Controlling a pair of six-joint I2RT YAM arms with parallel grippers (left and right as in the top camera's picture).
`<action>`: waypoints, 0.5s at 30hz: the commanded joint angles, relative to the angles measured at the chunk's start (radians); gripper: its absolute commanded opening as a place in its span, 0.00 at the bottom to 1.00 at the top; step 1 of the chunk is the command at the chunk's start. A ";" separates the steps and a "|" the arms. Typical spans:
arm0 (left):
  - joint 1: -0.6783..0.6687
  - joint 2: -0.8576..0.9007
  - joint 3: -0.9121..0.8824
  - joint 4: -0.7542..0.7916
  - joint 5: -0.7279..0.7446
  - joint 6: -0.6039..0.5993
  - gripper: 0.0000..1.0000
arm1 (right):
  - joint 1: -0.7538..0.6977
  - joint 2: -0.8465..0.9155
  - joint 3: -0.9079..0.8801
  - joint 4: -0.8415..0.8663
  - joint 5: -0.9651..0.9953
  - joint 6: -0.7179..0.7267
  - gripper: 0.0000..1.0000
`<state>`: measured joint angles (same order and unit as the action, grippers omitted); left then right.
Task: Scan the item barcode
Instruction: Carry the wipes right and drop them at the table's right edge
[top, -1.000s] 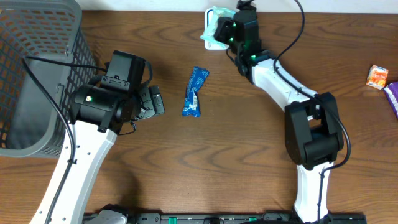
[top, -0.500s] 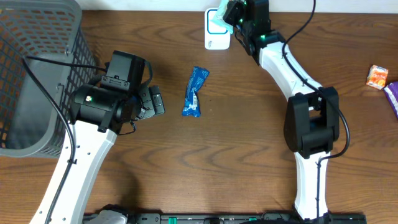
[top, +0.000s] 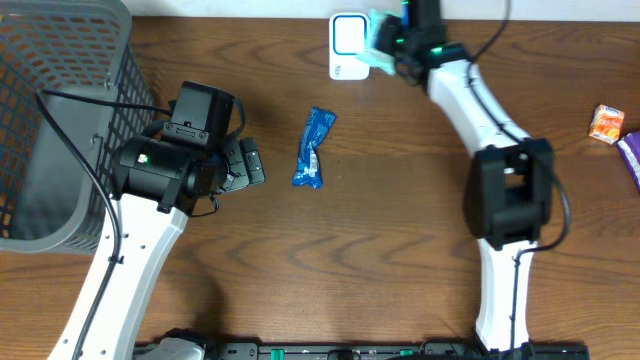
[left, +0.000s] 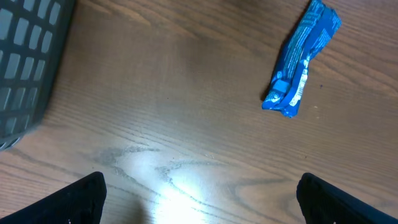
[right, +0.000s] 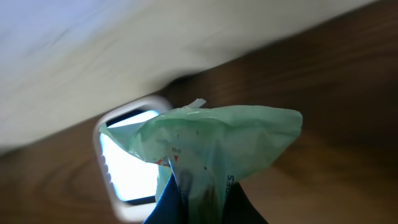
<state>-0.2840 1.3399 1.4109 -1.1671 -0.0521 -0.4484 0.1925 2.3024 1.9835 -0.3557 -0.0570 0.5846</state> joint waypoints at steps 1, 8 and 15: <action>0.004 0.005 -0.002 -0.002 -0.013 -0.009 0.98 | -0.155 -0.152 0.032 -0.085 0.024 -0.025 0.01; 0.004 0.005 -0.002 -0.002 -0.012 -0.009 0.98 | -0.384 -0.205 0.032 -0.411 0.030 -0.025 0.01; 0.004 0.006 -0.002 -0.002 -0.013 -0.009 0.98 | -0.579 -0.194 0.030 -0.652 0.181 -0.043 0.01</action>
<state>-0.2840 1.3399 1.4109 -1.1667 -0.0521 -0.4484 -0.3328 2.1082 2.0071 -0.9806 0.0330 0.5697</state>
